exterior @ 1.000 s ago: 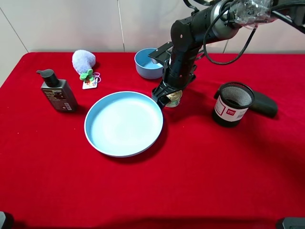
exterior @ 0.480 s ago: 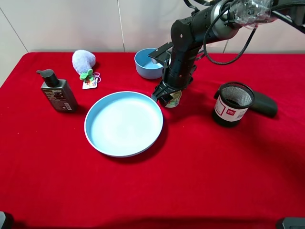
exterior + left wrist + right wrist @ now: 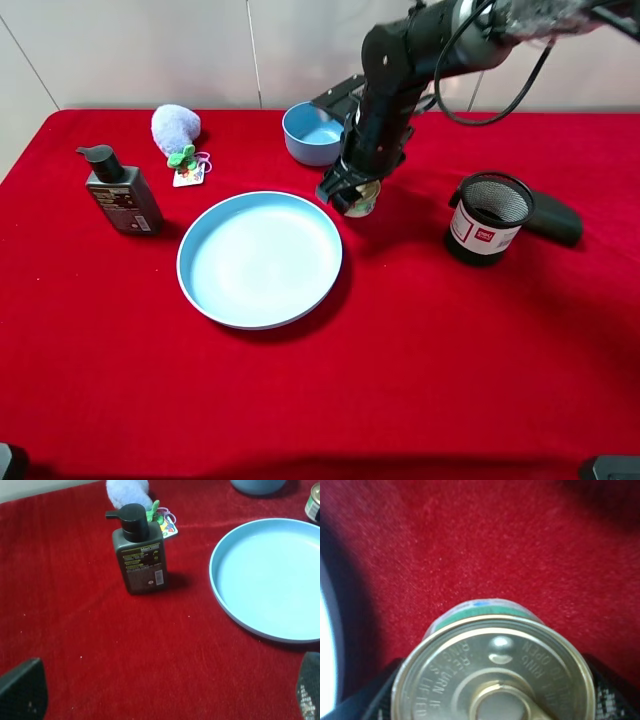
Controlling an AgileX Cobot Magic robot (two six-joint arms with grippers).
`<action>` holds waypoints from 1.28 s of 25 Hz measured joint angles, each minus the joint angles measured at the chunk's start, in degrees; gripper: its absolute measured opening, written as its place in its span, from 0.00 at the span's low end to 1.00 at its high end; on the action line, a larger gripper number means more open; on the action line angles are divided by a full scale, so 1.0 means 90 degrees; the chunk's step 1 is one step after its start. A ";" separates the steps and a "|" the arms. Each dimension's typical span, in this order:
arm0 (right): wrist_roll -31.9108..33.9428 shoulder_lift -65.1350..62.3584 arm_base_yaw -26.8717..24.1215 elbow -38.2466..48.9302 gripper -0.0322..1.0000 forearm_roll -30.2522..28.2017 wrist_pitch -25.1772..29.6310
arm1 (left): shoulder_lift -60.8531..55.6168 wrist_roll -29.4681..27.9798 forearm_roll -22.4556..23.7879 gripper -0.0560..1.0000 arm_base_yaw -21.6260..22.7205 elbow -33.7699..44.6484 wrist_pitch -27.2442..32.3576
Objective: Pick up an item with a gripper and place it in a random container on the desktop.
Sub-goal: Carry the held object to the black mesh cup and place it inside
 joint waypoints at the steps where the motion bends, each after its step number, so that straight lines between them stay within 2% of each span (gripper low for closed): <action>1: 0.0000 -0.0066 0.0000 -0.0013 0.52 0.0002 0.0050 | 0.0000 0.0000 0.0000 0.98 0.0000 0.0000 0.0000; 8: 0.0000 -0.0617 0.0000 -0.0041 0.52 -0.0138 0.0493 | 0.0000 0.0000 0.0000 0.98 0.0000 0.0000 0.0000; 20: 0.0020 -0.1614 -0.0022 -0.0041 0.52 -0.0509 0.1836 | 0.0000 0.0000 0.0000 0.98 0.0000 0.0000 0.0000; 27: 0.0053 -0.1727 -0.0445 -0.0041 0.52 -0.0448 0.2699 | 0.0000 0.0000 0.0000 0.98 0.0000 0.0000 0.0000; 32: 0.0074 -0.1775 -0.0804 -0.0041 0.52 -0.0404 0.2887 | 0.0000 0.0000 0.0000 0.98 0.0000 0.0000 0.0000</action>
